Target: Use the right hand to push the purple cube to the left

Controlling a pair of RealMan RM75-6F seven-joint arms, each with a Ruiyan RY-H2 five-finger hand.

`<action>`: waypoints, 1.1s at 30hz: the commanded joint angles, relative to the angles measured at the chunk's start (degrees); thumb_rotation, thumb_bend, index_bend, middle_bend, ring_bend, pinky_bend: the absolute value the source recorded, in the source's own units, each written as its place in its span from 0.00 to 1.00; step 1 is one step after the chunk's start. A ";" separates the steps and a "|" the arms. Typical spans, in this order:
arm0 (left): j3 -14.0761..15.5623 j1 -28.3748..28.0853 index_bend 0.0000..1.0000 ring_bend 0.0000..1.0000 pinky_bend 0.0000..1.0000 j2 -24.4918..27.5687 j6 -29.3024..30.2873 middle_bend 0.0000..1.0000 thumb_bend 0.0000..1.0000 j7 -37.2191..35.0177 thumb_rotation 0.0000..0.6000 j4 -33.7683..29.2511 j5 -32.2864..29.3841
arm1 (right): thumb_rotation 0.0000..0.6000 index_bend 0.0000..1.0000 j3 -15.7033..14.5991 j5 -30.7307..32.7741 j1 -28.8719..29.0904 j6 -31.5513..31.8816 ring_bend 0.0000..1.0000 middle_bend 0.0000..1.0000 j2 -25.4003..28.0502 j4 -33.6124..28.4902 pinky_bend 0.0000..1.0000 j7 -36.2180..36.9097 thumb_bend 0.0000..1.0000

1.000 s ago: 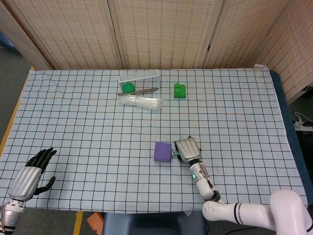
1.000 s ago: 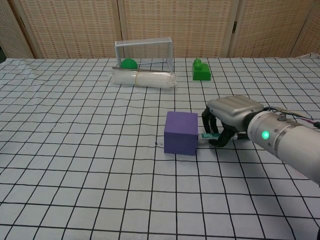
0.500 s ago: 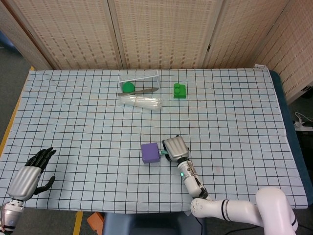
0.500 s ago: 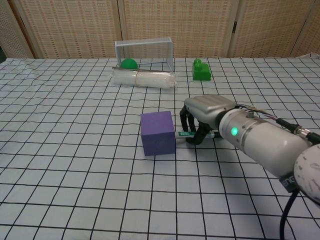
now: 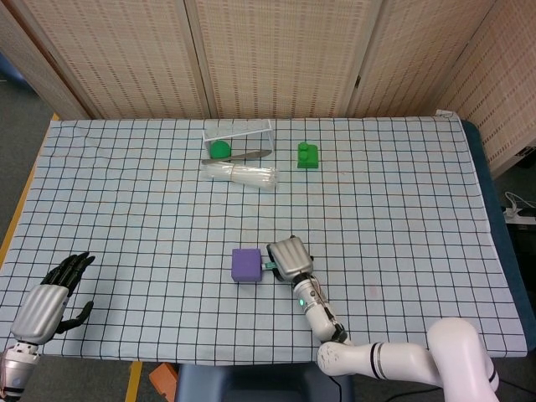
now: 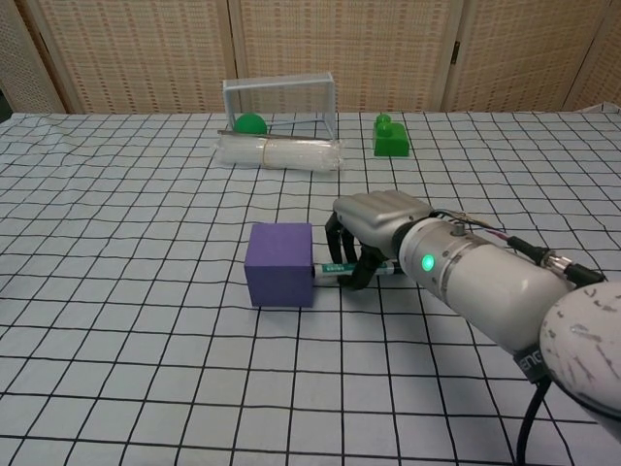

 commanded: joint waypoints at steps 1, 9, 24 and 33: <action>0.03 0.01 0.00 0.00 0.18 0.03 0.01 0.00 0.41 -0.07 1.00 -0.01 0.06 | 1.00 0.98 0.22 0.13 0.31 -0.01 0.57 0.79 -0.36 -0.03 0.39 0.20 0.42; -0.06 0.01 0.00 0.00 0.17 0.12 -0.06 0.00 0.41 -0.46 1.00 0.17 -0.08 | 1.00 0.98 1.16 1.02 1.90 -0.80 0.57 0.79 -1.90 1.29 0.39 0.34 0.42; -0.28 -0.10 0.00 0.00 0.18 -0.03 -0.46 0.00 0.41 -0.44 1.00 0.40 -0.62 | 1.00 0.98 3.49 2.14 5.60 -2.81 0.57 0.79 -5.07 4.76 0.39 1.37 0.42; -0.35 -0.07 0.00 0.00 0.17 0.12 -0.33 0.00 0.41 -0.94 1.00 0.52 -0.60 | 1.00 0.98 4.64 2.12 7.46 -2.19 0.57 0.79 -5.78 4.44 0.39 0.94 0.43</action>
